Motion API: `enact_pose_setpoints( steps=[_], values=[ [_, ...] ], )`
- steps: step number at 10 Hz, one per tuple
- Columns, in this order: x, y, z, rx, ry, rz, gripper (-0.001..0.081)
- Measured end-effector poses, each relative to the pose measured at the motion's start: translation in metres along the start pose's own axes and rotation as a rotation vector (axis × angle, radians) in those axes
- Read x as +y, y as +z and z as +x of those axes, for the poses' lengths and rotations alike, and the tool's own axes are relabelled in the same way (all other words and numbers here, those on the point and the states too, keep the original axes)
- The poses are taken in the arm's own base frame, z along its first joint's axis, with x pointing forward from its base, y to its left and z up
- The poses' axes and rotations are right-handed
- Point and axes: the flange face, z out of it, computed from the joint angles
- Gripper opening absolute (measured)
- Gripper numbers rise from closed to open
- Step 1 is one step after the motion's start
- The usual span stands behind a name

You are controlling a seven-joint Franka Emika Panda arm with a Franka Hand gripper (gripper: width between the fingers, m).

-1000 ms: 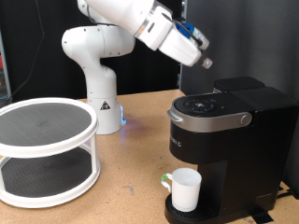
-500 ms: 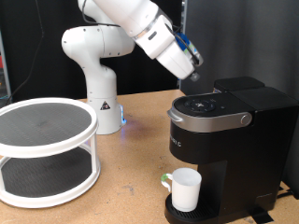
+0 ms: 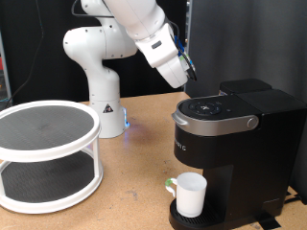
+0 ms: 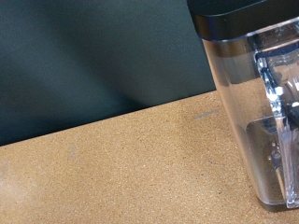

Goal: Make a cup of coffee with the keurig machine

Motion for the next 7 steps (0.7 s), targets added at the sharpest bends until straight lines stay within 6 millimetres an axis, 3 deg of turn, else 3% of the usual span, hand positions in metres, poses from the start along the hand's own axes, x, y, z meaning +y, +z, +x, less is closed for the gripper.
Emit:
enact_pose_setpoints(
  steps=[2,4,7],
  values=[
    [0.003,0.0,0.002,-0.069,-0.066,-0.162,0.0803],
    [-0.008,-0.001,0.005,-0.155,-0.137,-0.296,0.0803],
    [-0.023,-0.004,0.004,-0.211,-0.165,-0.319,0.0803]
  ],
)
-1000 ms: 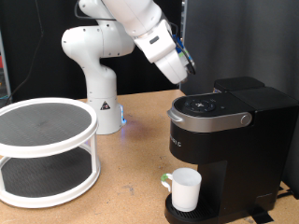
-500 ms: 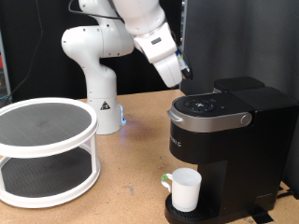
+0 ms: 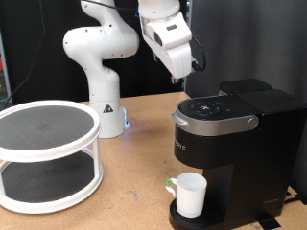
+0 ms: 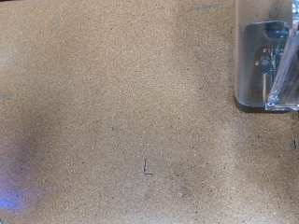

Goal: Make a cup of coffee with the keurig machine

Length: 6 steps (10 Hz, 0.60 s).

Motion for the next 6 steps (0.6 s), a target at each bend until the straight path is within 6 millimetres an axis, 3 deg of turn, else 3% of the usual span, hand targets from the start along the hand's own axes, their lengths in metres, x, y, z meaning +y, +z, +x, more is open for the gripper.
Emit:
enact_pose_setpoints(
  steps=[3,6],
  values=[
    [0.001,-0.008,0.005,-0.022,-0.029,-0.082,0.0803],
    [-0.005,-0.044,0.023,0.057,0.009,-0.1,0.0803]
  ],
)
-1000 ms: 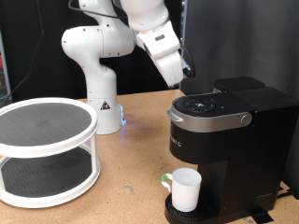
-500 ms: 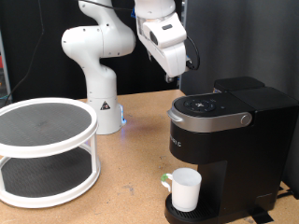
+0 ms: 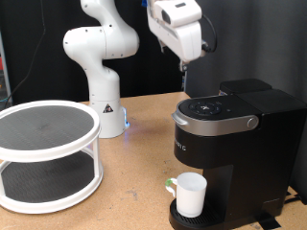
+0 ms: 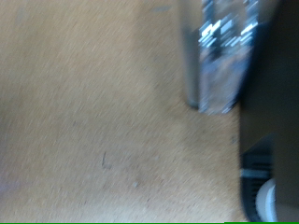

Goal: Make a cup of coffee with the keurig machine

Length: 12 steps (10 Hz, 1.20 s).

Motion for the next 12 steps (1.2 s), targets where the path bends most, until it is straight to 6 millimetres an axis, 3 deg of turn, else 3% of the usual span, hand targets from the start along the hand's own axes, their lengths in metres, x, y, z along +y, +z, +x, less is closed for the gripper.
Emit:
enact_pose_setpoints(
  steps=[2,3,5,8,11,12],
  values=[
    [0.001,-0.016,0.017,-0.001,0.066,0.062,0.0803],
    [0.01,-0.014,0.028,-0.036,0.092,0.113,0.0803],
    [0.015,-0.015,0.032,0.028,0.033,0.029,0.0803],
    [0.015,-0.022,0.053,0.119,0.011,-0.116,0.0803],
    [0.018,-0.03,0.084,0.073,0.196,-0.029,0.0803],
    [0.02,-0.029,0.085,0.084,0.166,-0.041,0.0803]
  ],
)
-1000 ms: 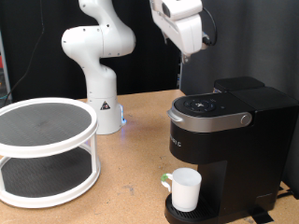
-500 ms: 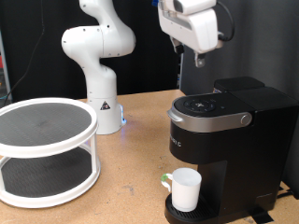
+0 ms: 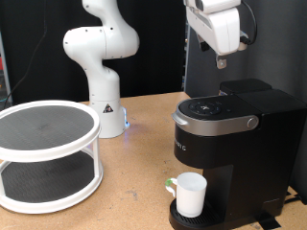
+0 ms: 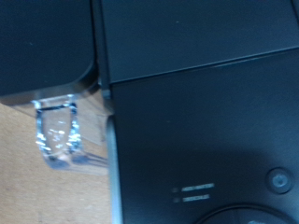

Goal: Make a cup of coffee with the keurig machine

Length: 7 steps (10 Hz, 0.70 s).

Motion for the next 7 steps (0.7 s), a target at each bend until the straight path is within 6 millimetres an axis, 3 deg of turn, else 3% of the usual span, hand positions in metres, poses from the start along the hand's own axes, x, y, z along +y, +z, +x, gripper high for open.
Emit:
enact_pose_setpoints(
  steps=[4,7],
  values=[
    [0.0066,0.0048,-0.0015,-0.014,-0.184,-0.151,0.0803],
    [0.0101,0.0079,-0.0014,-0.037,-0.221,-0.166,0.0803]
  ],
)
